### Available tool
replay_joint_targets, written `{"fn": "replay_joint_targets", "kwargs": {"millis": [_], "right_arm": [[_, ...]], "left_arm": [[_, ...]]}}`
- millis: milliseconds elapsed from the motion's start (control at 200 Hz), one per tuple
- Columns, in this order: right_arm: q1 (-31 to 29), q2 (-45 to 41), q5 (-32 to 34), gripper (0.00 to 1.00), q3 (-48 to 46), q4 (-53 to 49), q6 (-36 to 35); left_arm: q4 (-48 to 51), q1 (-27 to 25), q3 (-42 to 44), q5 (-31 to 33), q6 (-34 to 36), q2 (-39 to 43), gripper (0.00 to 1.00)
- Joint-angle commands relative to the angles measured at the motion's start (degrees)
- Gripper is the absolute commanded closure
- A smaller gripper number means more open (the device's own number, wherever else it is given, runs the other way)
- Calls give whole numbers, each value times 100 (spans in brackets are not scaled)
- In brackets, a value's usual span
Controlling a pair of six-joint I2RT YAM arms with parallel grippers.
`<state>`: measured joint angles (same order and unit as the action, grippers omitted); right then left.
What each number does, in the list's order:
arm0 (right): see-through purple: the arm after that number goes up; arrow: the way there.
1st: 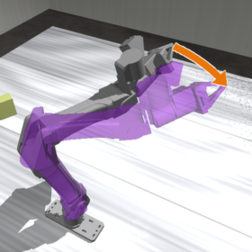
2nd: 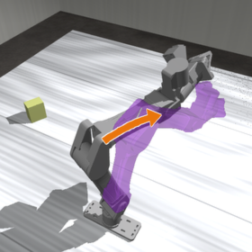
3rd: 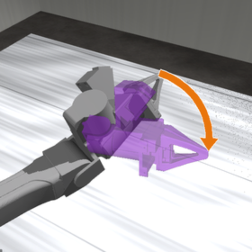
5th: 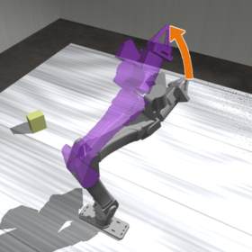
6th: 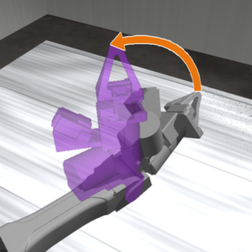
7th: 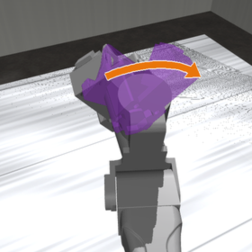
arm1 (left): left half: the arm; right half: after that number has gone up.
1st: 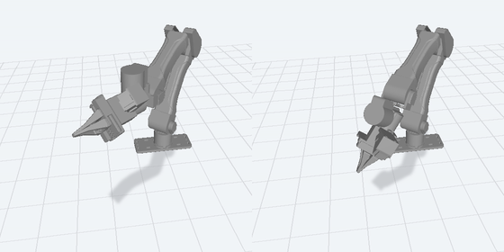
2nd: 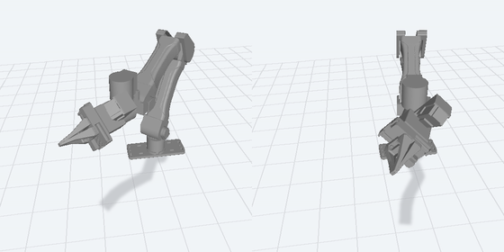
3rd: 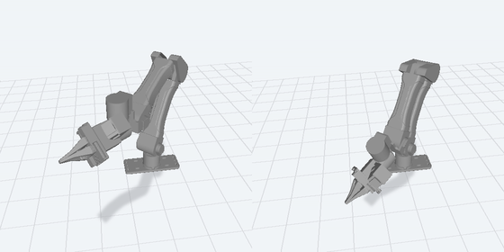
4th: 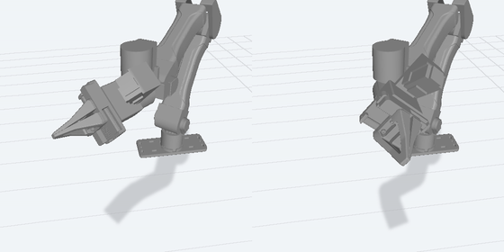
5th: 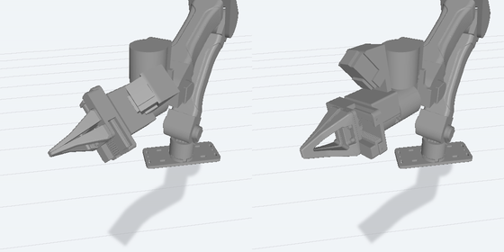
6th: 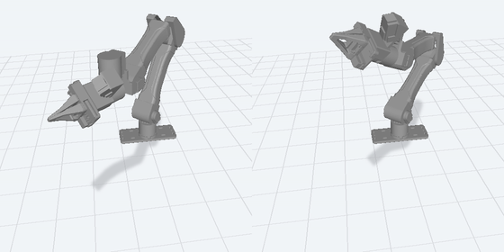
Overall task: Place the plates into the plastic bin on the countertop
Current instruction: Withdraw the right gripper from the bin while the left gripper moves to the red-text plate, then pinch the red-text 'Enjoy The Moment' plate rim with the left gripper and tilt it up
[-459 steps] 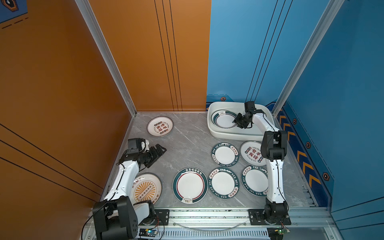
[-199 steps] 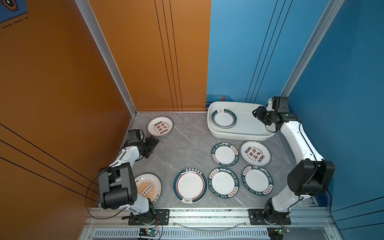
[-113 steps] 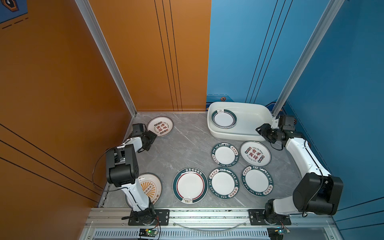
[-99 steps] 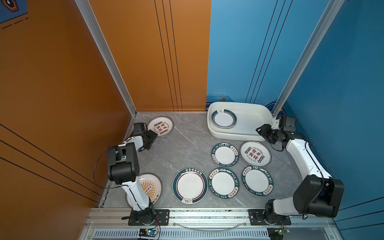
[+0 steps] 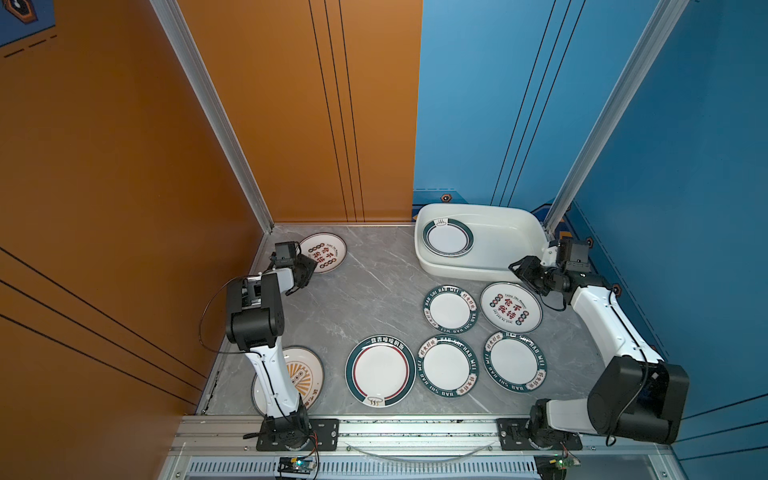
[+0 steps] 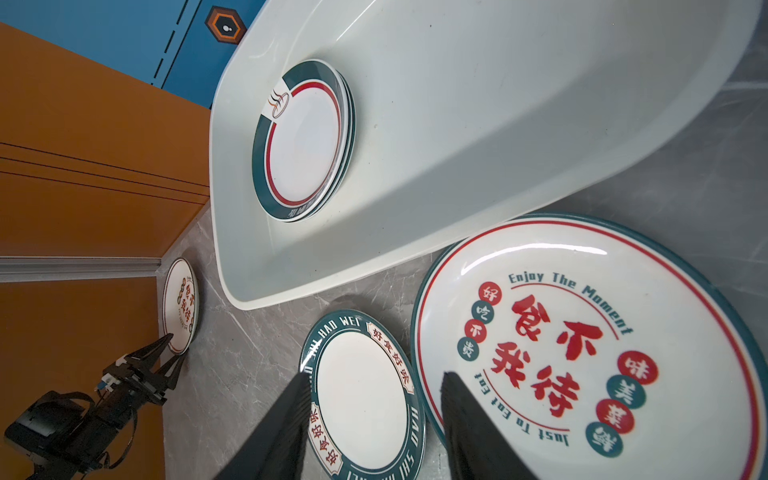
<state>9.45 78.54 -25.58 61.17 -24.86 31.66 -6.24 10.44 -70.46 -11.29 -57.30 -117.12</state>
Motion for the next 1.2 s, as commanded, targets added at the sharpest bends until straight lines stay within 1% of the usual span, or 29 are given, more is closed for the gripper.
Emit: {"fn": "replay_joint_targets", "kwargs": {"millis": [0, 200, 335, 521, 661, 911, 931, 981, 1196], "right_arm": [[26, -172, -118, 47, -92, 60, -99], [-4, -163, -205, 47, -181, 109, -43], [-55, -183, -245, 47, -259, 148, -9], [-92, -241, -348, 47, -314, 126, 39], [-186, -291, -529, 47, -325, 122, 48], [-429, -104, -1321, 42, -161, 137, -2], [-477, -77, -1378, 42, -128, 142, -6], [-557, -31, -1501, 40, -86, 168, -4], [-1070, 466, -2263, 34, 192, 477, 77]], "left_arm": [[222, -42, 150, -78, -114, -438, 57], [-174, -29, 287, -304, -150, -496, 79], [-274, -19, 355, -432, -128, -471, 87], [-316, -9, 506, -581, 5, -241, 94], [-425, 2, 689, -924, 93, 61, 100], [-450, -59, 1104, -1718, 405, 995, 100], [-441, -68, 1290, -1797, 432, 1091, 100], [-348, -93, 1419, -1954, 524, 1356, 100], [629, -198, 1850, -2211, 1131, 2787, 100]]}}
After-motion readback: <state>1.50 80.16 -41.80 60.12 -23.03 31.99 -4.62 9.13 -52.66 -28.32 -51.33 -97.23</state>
